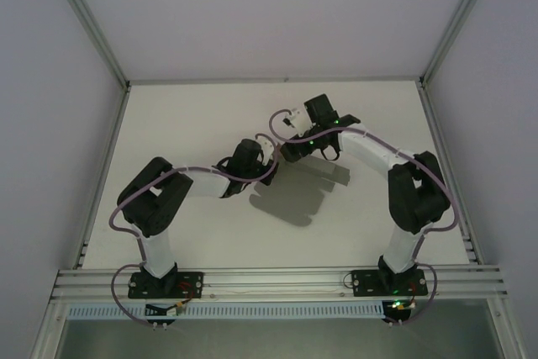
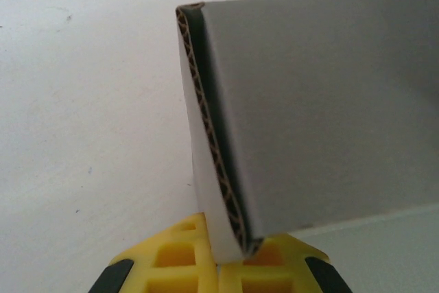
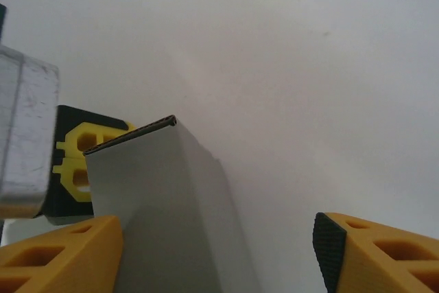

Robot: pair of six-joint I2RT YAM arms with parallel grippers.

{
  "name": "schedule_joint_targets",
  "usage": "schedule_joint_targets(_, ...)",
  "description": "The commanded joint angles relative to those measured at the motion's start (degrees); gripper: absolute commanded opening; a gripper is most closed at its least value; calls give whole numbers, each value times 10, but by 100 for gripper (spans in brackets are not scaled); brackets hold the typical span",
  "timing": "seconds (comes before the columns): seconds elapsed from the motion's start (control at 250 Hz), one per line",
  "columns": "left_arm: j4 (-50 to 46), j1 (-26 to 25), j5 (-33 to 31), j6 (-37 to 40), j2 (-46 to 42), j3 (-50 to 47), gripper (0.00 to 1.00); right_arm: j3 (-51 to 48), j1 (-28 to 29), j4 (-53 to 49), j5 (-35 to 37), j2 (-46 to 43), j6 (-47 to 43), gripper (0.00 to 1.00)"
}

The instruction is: Assemble paper box

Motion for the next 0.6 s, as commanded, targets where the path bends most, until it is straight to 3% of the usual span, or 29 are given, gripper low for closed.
schedule_joint_targets(0.0, -15, -10, 3, 10, -13, -21, 0, -11, -9, -4, -36, 8, 36, 69)
schedule_joint_targets(0.224, -16, -12, -24, -2, -10, -17, 0, -62, -16, 2, -68, 16, 63, 59)
schedule_joint_targets(0.275, -12, -11, -39, -11, -8, -14, 17, -69, -18, -1, -66, 20, 68, 58)
schedule_joint_targets(0.455, -4, -11, -135, -49, -7, -4, 22, -68, -20, -24, -66, 34, 59, 54)
schedule_joint_targets(0.595, 4, -11, -133, -49, -16, 6, 35, -68, -22, -29, -68, 35, 52, 54)
